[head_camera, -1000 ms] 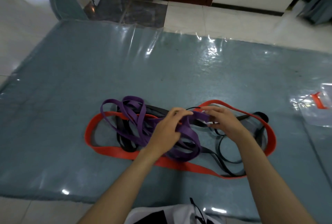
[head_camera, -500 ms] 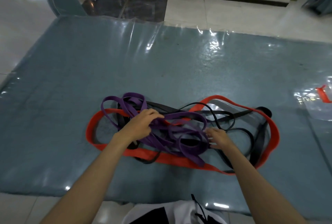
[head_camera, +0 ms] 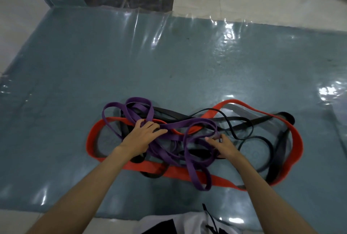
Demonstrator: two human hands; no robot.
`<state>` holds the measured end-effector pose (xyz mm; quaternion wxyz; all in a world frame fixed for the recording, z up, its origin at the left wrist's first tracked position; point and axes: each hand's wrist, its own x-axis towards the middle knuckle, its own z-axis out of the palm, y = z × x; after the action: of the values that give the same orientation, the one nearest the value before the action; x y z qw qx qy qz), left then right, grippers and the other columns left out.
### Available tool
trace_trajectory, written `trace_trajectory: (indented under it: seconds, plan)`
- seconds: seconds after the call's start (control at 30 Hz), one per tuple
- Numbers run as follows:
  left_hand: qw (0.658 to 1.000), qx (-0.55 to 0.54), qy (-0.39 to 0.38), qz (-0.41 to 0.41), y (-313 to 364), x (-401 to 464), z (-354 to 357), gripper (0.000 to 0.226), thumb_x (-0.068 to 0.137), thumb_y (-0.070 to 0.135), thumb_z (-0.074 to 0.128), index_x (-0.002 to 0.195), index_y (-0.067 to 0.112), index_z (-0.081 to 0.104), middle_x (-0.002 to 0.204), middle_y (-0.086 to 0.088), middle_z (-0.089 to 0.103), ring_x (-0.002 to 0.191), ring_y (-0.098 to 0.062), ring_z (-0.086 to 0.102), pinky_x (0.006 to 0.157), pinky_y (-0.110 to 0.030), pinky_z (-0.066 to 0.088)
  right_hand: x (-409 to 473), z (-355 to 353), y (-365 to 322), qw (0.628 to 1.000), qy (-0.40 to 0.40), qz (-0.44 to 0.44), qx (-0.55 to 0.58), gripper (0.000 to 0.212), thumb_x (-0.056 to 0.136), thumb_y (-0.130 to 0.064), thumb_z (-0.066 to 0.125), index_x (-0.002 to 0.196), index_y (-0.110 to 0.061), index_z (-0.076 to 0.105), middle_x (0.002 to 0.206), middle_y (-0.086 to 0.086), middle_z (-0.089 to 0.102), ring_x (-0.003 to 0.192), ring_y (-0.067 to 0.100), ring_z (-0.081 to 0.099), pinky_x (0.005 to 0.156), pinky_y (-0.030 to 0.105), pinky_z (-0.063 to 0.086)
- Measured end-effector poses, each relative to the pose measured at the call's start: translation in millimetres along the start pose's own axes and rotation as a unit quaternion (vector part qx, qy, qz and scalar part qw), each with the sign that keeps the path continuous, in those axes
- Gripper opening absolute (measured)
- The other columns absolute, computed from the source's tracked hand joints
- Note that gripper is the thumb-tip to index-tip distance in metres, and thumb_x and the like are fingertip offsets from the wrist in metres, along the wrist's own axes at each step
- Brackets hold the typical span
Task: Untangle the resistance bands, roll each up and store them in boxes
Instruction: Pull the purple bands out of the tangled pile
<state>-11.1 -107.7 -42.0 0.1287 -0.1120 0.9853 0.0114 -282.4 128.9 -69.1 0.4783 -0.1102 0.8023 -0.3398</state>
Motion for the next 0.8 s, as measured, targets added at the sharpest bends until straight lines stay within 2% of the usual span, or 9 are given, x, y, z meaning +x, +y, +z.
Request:
trace_trajectory:
  seconds: [0.13,0.2,0.27,0.37,0.5,0.57,0.67,0.73,0.8]
  plan:
    - [0.999,-0.014,0.014,-0.027,-2,11,-1,0.110,0.061,0.013,0.089,0.157,0.026,0.039,0.153,-0.013,0.046,0.131,-0.032,0.054,0.103,-0.055,0.040,13,-1,12,1.000,0.020,0.003,0.021,0.042,0.085,-0.032,0.087,0.110,-0.015,0.057,0.106,0.011,0.072,0.090,0.023,0.073,0.076,0.039,0.063]
    - [0.999,-0.024,0.014,-0.036,-3,16,-2,0.117,0.060,0.016,0.091,0.162,0.022,0.033,0.154,-0.009,0.047,0.132,-0.029,0.054,0.104,-0.054,0.039,15,-2,13,0.998,0.029,0.004,0.057,0.044,0.082,-0.030,0.090,0.111,-0.015,0.060,0.105,0.011,0.075,0.084,0.020,0.075,0.068,0.031,0.061]
    - [0.999,-0.025,0.012,-0.032,-2,18,-2,0.117,0.059,0.015,0.092,0.161,0.017,0.036,0.145,-0.004,0.055,0.127,-0.026,0.057,0.103,-0.052,0.042,14,-2,11,0.995,0.024,0.006,0.094,0.049,0.079,-0.031,0.092,0.116,-0.018,0.063,0.105,0.007,0.077,0.083,0.019,0.077,0.064,0.026,0.059]
    - [0.999,-0.032,0.031,-0.024,-2,18,1,0.103,0.058,0.009,0.090,0.153,0.013,0.050,0.130,-0.002,0.062,0.114,-0.025,0.063,0.099,-0.051,0.046,10,0,1,0.992,0.004,0.003,0.128,0.058,0.075,-0.037,0.094,0.123,-0.029,0.062,0.104,-0.001,0.080,0.084,0.016,0.079,0.062,0.022,0.059]
    - [0.999,-0.038,0.026,-0.005,4,11,11,0.077,0.049,0.010,0.091,0.123,0.020,0.072,0.110,0.003,0.065,0.099,-0.022,0.065,0.092,-0.047,0.049,7,12,-11,0.983,0.028,0.014,0.182,0.063,0.075,-0.046,0.091,0.125,-0.033,0.056,0.106,-0.001,0.078,0.072,0.013,0.078,0.056,0.021,0.058]
    - [0.999,-0.046,0.010,-0.005,5,10,12,0.070,0.051,0.009,0.090,0.117,0.022,0.072,0.117,0.002,0.064,0.105,-0.023,0.065,0.093,-0.048,0.048,7,19,-18,0.978,0.056,0.046,0.194,0.060,0.076,-0.057,0.087,0.120,-0.027,0.060,0.107,0.001,0.076,0.070,0.015,0.077,0.055,0.024,0.057]
    - [0.997,-0.073,-0.005,0.000,3,13,9,0.065,0.063,0.000,0.080,0.121,0.021,0.063,0.152,-0.005,0.050,0.138,-0.027,0.050,0.107,-0.056,0.037,11,30,-25,0.975,0.085,0.071,0.192,0.052,0.078,-0.058,0.085,0.106,-0.019,0.066,0.099,0.001,0.075,0.074,0.020,0.071,0.054,0.025,0.053]
    - [0.997,-0.069,-0.025,0.014,2,16,6,0.065,0.071,0.000,0.074,0.129,0.022,0.057,0.166,-0.006,0.034,0.153,-0.026,0.034,0.116,-0.060,0.027,15,36,-28,0.975,0.099,0.079,0.183,0.045,0.083,-0.051,0.084,0.106,-0.017,0.067,0.092,0.002,0.072,0.071,0.019,0.067,0.051,0.024,0.049]
    - [0.997,-0.055,-0.043,0.022,2,19,6,0.065,0.077,0.003,0.072,0.136,0.023,0.052,0.171,-0.005,0.024,0.158,-0.024,0.023,0.121,-0.062,0.019,20,37,-27,0.976,0.104,0.081,0.175,0.034,0.092,-0.033,0.081,0.110,-0.007,0.070,0.080,0.005,0.068,0.060,0.017,0.061,0.041,0.020,0.046]
